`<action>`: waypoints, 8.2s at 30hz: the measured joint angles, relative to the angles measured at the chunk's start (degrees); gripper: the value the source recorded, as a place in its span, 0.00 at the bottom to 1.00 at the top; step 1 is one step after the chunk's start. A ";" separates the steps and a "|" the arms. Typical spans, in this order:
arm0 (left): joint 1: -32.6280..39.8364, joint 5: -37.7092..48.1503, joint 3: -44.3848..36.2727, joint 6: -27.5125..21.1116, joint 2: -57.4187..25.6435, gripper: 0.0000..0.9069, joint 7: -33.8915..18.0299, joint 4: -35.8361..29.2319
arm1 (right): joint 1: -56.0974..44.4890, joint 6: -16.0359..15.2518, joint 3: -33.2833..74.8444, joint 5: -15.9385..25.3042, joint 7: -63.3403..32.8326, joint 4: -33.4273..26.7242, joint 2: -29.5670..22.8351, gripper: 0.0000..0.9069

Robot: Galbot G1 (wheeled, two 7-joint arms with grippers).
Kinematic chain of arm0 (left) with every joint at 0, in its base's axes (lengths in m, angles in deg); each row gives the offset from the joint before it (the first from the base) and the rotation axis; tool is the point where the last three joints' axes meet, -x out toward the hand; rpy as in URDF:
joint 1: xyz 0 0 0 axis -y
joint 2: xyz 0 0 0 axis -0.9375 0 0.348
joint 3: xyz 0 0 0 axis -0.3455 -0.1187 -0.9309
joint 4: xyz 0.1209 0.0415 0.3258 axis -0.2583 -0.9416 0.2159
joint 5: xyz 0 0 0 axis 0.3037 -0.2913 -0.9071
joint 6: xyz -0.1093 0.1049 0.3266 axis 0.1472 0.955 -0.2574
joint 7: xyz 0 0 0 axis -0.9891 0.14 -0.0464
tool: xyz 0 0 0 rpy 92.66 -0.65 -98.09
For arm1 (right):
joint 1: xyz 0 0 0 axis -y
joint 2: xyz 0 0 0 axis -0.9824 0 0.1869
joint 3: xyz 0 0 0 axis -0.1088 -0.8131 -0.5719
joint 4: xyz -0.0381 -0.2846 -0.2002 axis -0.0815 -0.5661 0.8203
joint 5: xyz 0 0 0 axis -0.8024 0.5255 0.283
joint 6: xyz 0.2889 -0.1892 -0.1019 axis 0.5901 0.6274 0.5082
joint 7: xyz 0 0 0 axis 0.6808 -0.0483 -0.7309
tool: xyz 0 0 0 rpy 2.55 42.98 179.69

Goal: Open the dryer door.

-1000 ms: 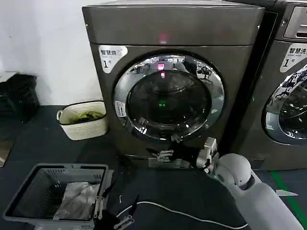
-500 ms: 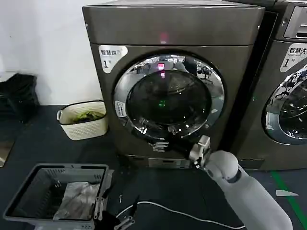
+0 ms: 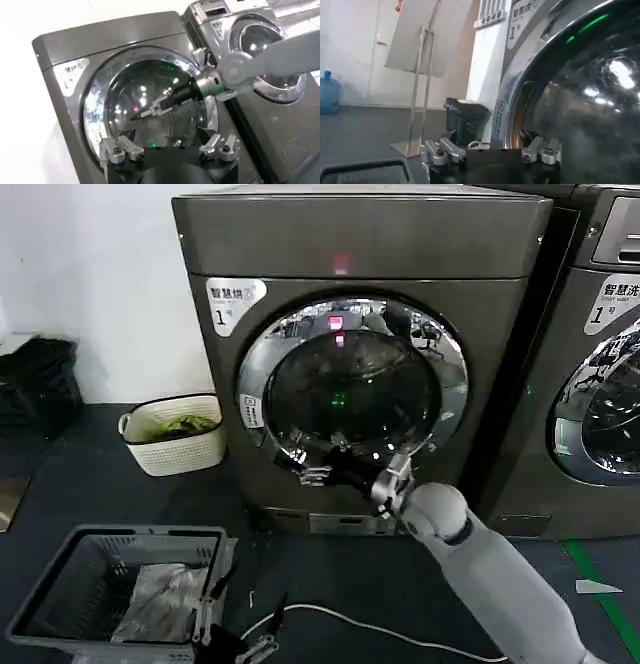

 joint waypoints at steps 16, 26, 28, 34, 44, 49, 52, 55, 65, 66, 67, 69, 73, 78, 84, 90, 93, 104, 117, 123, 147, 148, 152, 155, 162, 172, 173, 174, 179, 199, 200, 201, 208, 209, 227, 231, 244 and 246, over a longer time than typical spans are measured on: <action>0.39 0.34 0.00 -0.01 0.08 1.00 0.01 0.47 | 3.16 1.56 -2.00 1.87 -0.97 -6.58 -5.44 1.00; 0.15 0.30 -0.01 0.00 0.46 1.00 0.08 0.42 | 4.72 2.39 -2.70 2.82 -1.94 -10.28 -7.72 1.00; 0.12 0.28 -0.02 0.02 0.52 1.00 0.09 0.42 | 5.18 2.46 -2.75 2.93 -1.95 -11.16 -8.15 1.00; 0.12 0.24 -0.12 0.06 0.65 1.00 0.11 0.42 | 6.34 2.55 -2.94 3.14 -1.94 -13.54 -9.59 1.00; -0.21 0.18 -0.11 0.31 0.73 1.00 0.11 0.41 | 8.65 3.43 -3.67 3.84 -1.15 -18.23 -12.37 1.00; -0.31 0.20 -0.07 0.37 0.76 1.00 0.10 0.39 | 9.80 3.81 -4.08 3.84 -0.50 -20.29 -13.34 1.00; -0.29 0.20 -0.06 0.38 0.78 1.00 0.11 0.39 | 10.51 3.99 -4.08 3.87 -0.04 -21.59 -14.12 1.00; -0.28 0.19 -0.09 0.40 0.92 1.00 0.11 0.39 | 11.09 4.39 -4.13 4.14 0.72 -22.87 -14.77 1.00; -0.69 0.10 -0.08 0.70 1.27 1.00 0.07 0.40 | 12.40 5.85 -4.19 5.17 3.45 -26.86 -16.75 1.00; -0.76 0.07 -0.07 0.74 1.28 1.00 0.04 0.39 | 12.61 6.18 -4.15 5.33 3.80 -27.31 -16.99 1.00; -0.85 0.04 -0.07 0.84 1.29 1.00 -0.01 0.38 | 12.78 6.38 -4.12 5.41 4.21 -27.67 -17.17 1.00; -1.01 -0.05 -0.06 0.97 1.31 1.00 -0.06 0.38 | 13.12 6.85 -4.03 5.45 5.41 -28.61 -17.40 1.00; -1.13 -0.20 -0.07 1.18 1.31 1.00 -0.12 0.38 | 13.69 7.71 -4.03 5.40 7.87 -30.20 -17.52 1.00; -1.25 -0.22 -0.07 1.30 1.30 1.00 -0.15 0.38 | 14.65 8.73 -3.86 5.05 10.80 -32.15 -17.71 1.00; -1.30 -0.16 -0.05 1.35 1.30 1.00 -0.17 0.38 | 14.97 9.39 -4.33 2.23 15.51 -32.14 -16.52 1.00; -1.23 -0.02 0.07 1.35 1.27 1.00 -0.20 0.34 | 15.54 9.62 -5.78 -2.01 22.06 -31.32 -14.68 1.00; -1.16 0.10 0.21 1.32 1.21 1.00 -0.24 0.33 | 16.09 9.94 -6.36 -3.12 24.61 -31.39 -13.84 1.00; -0.60 2.09 1.87 0.09 0.56 1.00 -1.25 0.32 | 15.92 9.23 -9.86 -8.78 34.21 -26.12 -8.93 1.00; 2.59 13.48 9.97 -7.53 -1.78 1.00 0.42 -1.43 | 12.84 6.80 -11.46 -12.74 40.52 -16.13 -1.20 1.00; 5.44 20.05 15.89 -11.67 -3.68 1.00 1.25 -1.34 | 10.94 7.71 -10.78 -13.80 45.93 -12.31 2.36 1.00; 14.49 24.95 15.81 -20.14 -8.59 1.00 1.49 0.00 | 1.78 10.72 -2.30 -16.35 62.91 -1.93 14.01 1.00; 14.76 25.09 15.49 -20.28 -8.80 1.00 1.55 -0.05 | 1.28 10.77 -1.66 -16.35 62.91 -1.74 14.44 1.00; 15.78 25.38 14.00 -20.87 -9.71 1.00 1.85 0.05 | -1.01 11.24 1.43 -16.38 62.92 -0.93 16.22 1.00; 16.59 25.32 12.75 -21.28 -10.52 1.00 2.00 0.51 | -2.94 11.70 3.96 -16.39 62.93 -0.47 17.45 1.00; 19.16 25.28 9.76 -22.56 -12.55 1.00 2.04 2.06 | -8.94 12.93 10.98 -16.16 62.87 -0.48 20.17 1.00; 24.49 27.16 5.16 -23.68 -15.91 1.00 2.48 4.97 | -23.13 15.99 28.85 -15.79 62.80 -0.68 22.27 1.00; 25.14 27.43 4.65 -23.68 -16.38 1.00 2.70 5.40 | -24.99 16.33 31.20 -15.90 62.77 -0.38 22.07 1.00; 25.71 27.93 4.19 -23.71 -16.73 1.00 2.86 5.73 | -26.86 16.58 33.48 -15.92 62.72 -0.09 21.83 1.00; 28.74 27.39 0.18 -23.06 -19.03 1.00 3.75 7.81 | -37.01 17.30 45.68 -15.90 61.09 2.01 19.71 1.00; 41.85 29.60 -21.04 -20.26 -20.12 1.00 4.13 16.07 | -66.26 26.92 95.37 0.53 25.40 10.06 -0.08 1.00; 42.58 29.83 -21.72 -20.28 -20.08 1.00 4.10 16.55 | -66.60 26.10 97.68 3.11 21.63 10.09 -1.05 1.00; 43.40 30.11 -22.45 -20.36 -19.97 1.00 4.04 17.08 | -66.90 24.56 99.79 5.91 17.89 10.20 -1.99 1.00; 48.13 30.40 -26.97 -20.34 -18.64 1.00 4.01 19.88 | -67.32 12.97 111.74 13.73 -4.46 10.27 -7.56 1.00; 48.79 30.48 -27.63 -20.34 -18.40 1.00 4.00 20.30 | -67.32 12.50 112.98 14.88 -6.73 9.96 -8.14 1.00; 62.35 29.74 -41.17 -20.06 -10.09 1.00 3.83 31.00 | -68.33 10.51 123.79 19.83 -27.93 4.52 -10.17 1.00; 64.70 29.76 -43.34 -19.97 -8.00 1.00 3.77 33.62 | -68.47 9.63 124.85 20.18 -29.34 4.37 -10.29 1.00; 72.03 29.59 -49.20 -19.29 -1.72 1.00 4.01 41.92 | -70.81 5.45 128.99 15.45 -30.07 4.27 -10.44 1.00; 73.21 29.47 -49.87 -19.28 -0.72 1.00 4.01 43.35 | -71.13 5.55 129.71 14.96 -29.90 4.28 -10.41 1.00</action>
